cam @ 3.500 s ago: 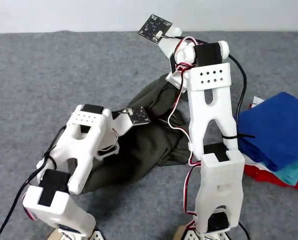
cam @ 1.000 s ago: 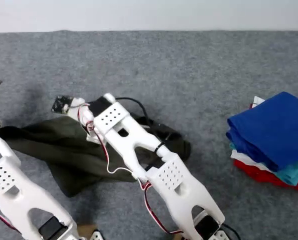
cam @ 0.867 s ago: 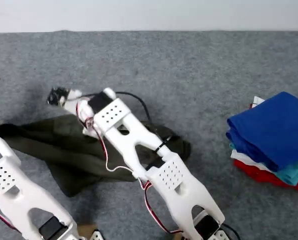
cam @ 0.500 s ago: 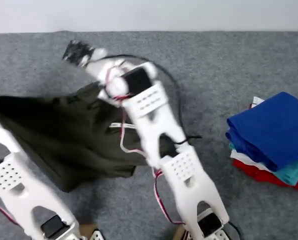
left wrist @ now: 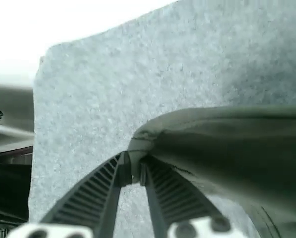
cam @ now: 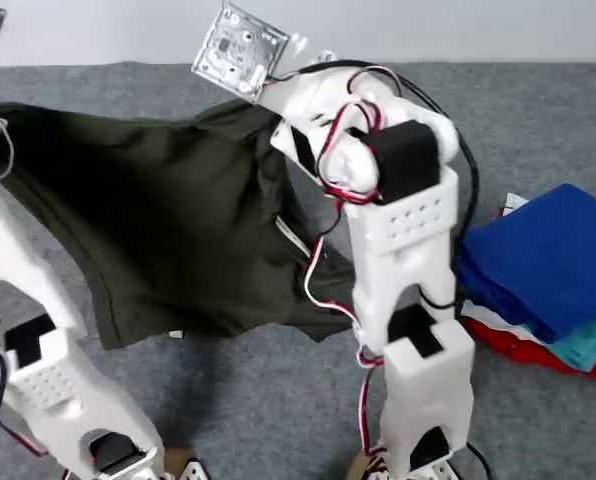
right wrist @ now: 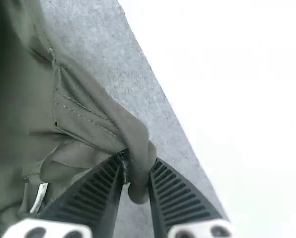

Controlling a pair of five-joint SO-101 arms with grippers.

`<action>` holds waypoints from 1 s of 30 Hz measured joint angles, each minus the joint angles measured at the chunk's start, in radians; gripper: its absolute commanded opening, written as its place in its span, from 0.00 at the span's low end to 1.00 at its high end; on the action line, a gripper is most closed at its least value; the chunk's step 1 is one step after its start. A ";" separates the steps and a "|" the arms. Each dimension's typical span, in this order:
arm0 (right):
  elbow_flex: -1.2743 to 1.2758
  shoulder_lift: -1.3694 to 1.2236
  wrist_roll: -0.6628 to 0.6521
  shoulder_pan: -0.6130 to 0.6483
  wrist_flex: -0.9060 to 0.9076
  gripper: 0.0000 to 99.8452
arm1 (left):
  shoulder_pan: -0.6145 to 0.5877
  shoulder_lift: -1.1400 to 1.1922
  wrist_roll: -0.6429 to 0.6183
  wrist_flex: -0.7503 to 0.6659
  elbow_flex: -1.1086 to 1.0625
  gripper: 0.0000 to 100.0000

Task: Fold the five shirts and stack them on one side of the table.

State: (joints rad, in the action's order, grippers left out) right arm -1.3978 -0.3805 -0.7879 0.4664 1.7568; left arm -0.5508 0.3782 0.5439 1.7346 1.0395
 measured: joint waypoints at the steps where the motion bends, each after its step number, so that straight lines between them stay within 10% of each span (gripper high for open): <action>1: 0.026 0.023 -0.017 0.000 0.000 0.01 | 0.002 -0.018 0.005 0.000 -0.040 0.00; 21: 0.157 0.210 -0.186 0.002 -0.021 0.01 | 0.064 -0.397 0.152 0.000 -0.503 0.00; 30: 0.500 0.055 -0.118 0.189 0.003 0.01 | 0.058 -0.397 0.196 -0.002 -0.779 0.00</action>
State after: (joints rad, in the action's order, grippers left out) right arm -0.8976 -0.3253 -0.9060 0.6552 1.7599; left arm -0.4925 -0.0192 0.7403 1.7331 0.2601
